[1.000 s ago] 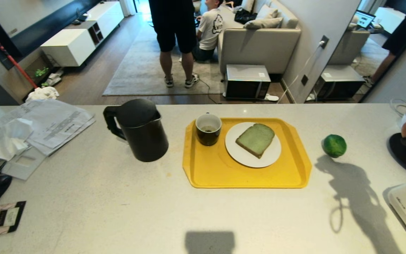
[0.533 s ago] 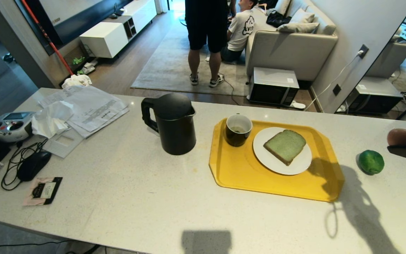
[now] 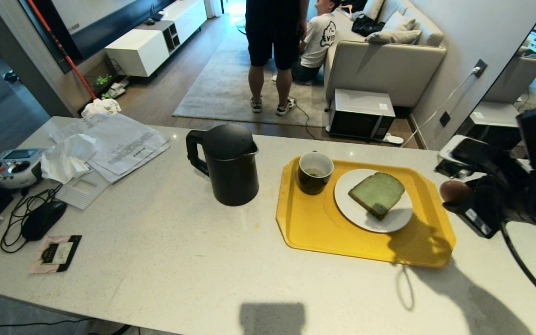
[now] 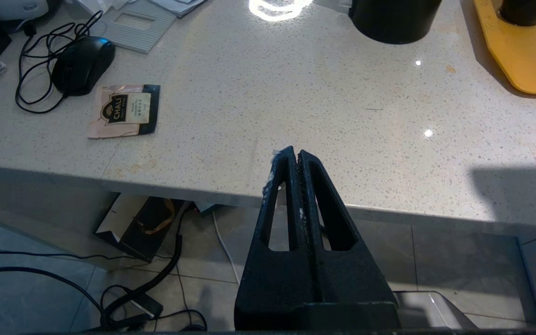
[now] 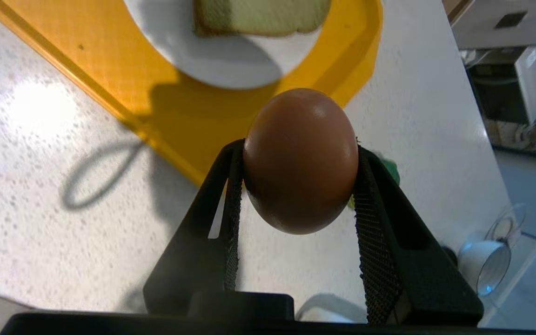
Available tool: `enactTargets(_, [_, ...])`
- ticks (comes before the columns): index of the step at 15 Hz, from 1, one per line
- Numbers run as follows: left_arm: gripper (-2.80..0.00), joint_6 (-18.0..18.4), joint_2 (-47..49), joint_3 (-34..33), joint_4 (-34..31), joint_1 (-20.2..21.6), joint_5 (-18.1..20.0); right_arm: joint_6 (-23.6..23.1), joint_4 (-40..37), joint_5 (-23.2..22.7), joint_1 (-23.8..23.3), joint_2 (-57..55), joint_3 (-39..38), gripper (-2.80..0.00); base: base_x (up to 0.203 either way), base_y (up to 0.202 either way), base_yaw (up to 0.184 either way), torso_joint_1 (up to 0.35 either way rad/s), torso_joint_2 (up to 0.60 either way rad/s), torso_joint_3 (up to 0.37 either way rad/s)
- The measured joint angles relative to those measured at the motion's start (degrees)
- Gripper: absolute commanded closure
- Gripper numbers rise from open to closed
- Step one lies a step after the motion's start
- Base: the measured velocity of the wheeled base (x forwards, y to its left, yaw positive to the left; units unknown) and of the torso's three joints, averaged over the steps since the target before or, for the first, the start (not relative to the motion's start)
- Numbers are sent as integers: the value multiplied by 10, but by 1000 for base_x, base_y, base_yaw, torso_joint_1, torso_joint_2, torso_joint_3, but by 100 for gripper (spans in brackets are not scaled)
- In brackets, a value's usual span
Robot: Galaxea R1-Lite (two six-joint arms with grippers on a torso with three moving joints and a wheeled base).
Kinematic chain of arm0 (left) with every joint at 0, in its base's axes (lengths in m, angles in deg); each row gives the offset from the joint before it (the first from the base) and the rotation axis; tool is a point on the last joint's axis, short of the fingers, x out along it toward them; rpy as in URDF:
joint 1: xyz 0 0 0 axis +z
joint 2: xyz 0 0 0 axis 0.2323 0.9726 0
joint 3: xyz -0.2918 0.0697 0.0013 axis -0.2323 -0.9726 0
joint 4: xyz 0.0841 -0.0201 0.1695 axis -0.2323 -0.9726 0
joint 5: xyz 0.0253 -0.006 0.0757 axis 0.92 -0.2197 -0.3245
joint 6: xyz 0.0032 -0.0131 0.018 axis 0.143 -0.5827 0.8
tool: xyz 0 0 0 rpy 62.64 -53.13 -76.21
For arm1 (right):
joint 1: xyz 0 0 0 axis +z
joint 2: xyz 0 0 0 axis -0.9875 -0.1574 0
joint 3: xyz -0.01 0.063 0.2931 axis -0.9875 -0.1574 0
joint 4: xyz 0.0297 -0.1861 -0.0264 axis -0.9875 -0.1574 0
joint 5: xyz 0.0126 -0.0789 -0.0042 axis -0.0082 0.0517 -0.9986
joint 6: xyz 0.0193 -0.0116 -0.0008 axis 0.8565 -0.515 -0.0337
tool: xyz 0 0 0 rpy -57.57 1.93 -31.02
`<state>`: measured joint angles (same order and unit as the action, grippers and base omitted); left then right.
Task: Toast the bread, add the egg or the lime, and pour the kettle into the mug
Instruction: Put the egg in the bowl
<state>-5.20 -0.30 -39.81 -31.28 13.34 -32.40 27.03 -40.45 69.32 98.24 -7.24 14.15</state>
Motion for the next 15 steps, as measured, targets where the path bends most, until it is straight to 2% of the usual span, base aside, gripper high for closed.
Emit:
enactTargets(3, [0,0,0,0,0,0,0,-13,42,39,56,-57,-5,0,0,0,0,0,0,0])
enactTargets(7, [0,0,0,0,0,0,0,-16,84,70,110,-123,-11,0,0,0,0,0,0,0])
enactTargets(11, [0,0,0,0,0,0,0,-15,126,92,150,-178,-1,0,0,0,0,0,0,0])
enactTargets(15, [0,0,0,0,0,0,0,-25,121,95,167,-224,47,0,0,0,0,0,0,0])
